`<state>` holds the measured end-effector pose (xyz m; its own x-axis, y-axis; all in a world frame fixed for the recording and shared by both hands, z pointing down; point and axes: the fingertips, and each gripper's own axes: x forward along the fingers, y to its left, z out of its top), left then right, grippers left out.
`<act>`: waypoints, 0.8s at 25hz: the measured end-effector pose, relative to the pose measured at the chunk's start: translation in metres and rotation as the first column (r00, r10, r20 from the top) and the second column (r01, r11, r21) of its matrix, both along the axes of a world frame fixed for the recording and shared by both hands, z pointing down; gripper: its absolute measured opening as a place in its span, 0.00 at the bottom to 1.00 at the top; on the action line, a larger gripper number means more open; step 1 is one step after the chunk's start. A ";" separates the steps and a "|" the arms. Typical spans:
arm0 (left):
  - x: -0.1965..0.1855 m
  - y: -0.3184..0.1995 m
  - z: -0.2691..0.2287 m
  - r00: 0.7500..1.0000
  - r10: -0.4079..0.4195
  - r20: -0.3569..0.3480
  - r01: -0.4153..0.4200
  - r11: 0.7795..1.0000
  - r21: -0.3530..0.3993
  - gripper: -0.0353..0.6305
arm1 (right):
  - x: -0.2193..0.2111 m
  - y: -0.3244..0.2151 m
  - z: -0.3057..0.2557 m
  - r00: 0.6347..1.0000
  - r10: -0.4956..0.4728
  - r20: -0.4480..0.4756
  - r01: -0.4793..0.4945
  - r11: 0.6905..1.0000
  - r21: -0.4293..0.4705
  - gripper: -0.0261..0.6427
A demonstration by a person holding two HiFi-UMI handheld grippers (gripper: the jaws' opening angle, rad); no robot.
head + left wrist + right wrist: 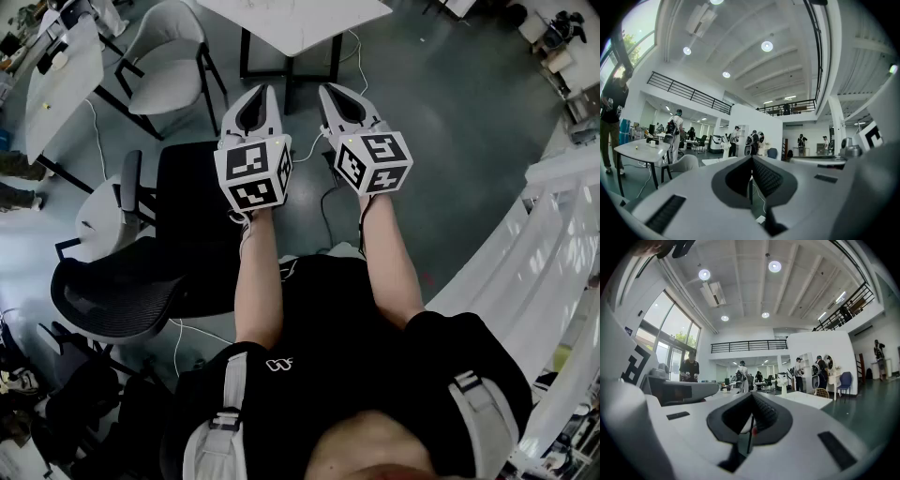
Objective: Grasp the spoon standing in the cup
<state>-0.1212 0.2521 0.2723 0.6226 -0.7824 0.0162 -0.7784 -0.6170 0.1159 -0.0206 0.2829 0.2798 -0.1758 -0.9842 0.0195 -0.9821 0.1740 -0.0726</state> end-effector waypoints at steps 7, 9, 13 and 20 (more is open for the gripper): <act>0.004 0.000 0.011 1.000 0.002 0.007 -0.002 1.000 -0.021 0.07 | 0.014 0.002 0.003 0.998 0.038 0.047 -0.039 0.999 0.011 0.05; 0.001 -0.001 0.016 1.000 -0.002 0.009 0.002 0.999 -0.034 0.07 | 0.019 0.003 0.006 0.996 0.055 0.070 -0.055 0.998 0.003 0.05; -0.007 -0.005 0.025 1.000 -0.019 0.001 0.020 0.998 -0.057 0.07 | 0.028 0.004 0.012 0.994 0.084 0.074 -0.084 0.996 -0.007 0.05; -0.029 -0.018 0.032 0.997 -0.062 -0.040 0.058 0.994 -0.091 0.07 | 0.037 0.007 0.016 0.991 0.122 0.047 -0.121 0.992 -0.017 0.05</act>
<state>-0.1500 0.2336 0.3044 0.5761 -0.8150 0.0621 -0.8069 -0.5549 0.2025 0.0165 0.2903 0.2955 -0.0560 -0.9980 0.0279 -0.9912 0.0522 -0.1217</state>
